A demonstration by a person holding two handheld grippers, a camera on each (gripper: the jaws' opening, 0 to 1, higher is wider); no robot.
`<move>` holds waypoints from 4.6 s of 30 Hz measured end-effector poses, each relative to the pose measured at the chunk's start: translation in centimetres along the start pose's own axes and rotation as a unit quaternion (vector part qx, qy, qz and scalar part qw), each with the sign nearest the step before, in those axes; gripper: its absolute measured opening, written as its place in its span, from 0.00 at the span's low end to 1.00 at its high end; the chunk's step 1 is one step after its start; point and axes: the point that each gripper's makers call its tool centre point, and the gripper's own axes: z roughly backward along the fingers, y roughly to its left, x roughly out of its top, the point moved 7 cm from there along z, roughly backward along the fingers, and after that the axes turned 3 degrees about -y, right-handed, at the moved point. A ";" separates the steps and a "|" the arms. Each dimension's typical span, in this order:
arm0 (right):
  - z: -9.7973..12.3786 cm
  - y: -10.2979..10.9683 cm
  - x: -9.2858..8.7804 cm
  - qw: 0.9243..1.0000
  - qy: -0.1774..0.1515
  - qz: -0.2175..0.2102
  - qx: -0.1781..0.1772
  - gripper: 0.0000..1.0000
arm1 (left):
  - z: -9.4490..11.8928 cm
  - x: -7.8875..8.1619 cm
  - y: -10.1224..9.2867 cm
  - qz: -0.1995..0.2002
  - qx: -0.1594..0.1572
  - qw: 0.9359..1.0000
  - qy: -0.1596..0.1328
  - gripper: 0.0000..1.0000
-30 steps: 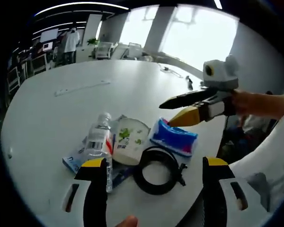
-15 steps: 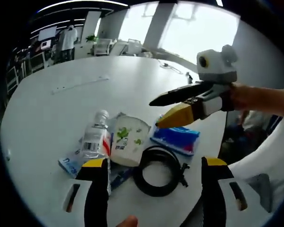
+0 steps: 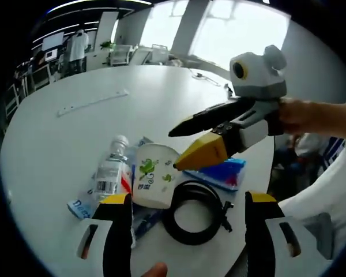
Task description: Arrange the tabletop items into an orderly group along one side of the table until the central work area is clear of visible clutter.
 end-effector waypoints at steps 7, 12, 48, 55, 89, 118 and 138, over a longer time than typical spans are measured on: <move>-0.4 -0.1 -0.2 1.000 0.006 -0.007 0.004 0.52 | -0.2 0.0 0.3 -0.001 0.000 1.000 0.003 0.77; -0.8 -0.2 -0.3 1.000 0.011 -0.013 0.006 0.51 | -0.5 0.0 0.5 0.000 0.000 1.000 0.006 0.77; -2.2 -0.5 -1.5 0.998 0.026 -0.053 0.027 0.14 | -1.5 0.3 0.7 0.005 -0.007 1.000 0.006 0.74; -2.1 -0.2 -1.3 0.997 0.019 -0.066 0.042 0.10 | -1.5 0.2 0.7 0.006 -0.007 1.000 0.007 0.74; 1.4 6.0 3.1 0.990 0.023 0.055 0.129 0.00 | 0.6 2.9 -0.1 -0.110 0.062 0.991 -0.053 0.63; 2.4 11.4 7.3 0.992 -0.096 0.070 0.032 0.01 | 5.2 3.6 -0.3 -0.070 0.091 0.980 -0.160 0.39; 1.9 10.3 9.9 0.970 -0.089 0.225 0.018 0.00 | 3.6 6.7 0.7 -0.051 0.121 0.973 -0.191 0.38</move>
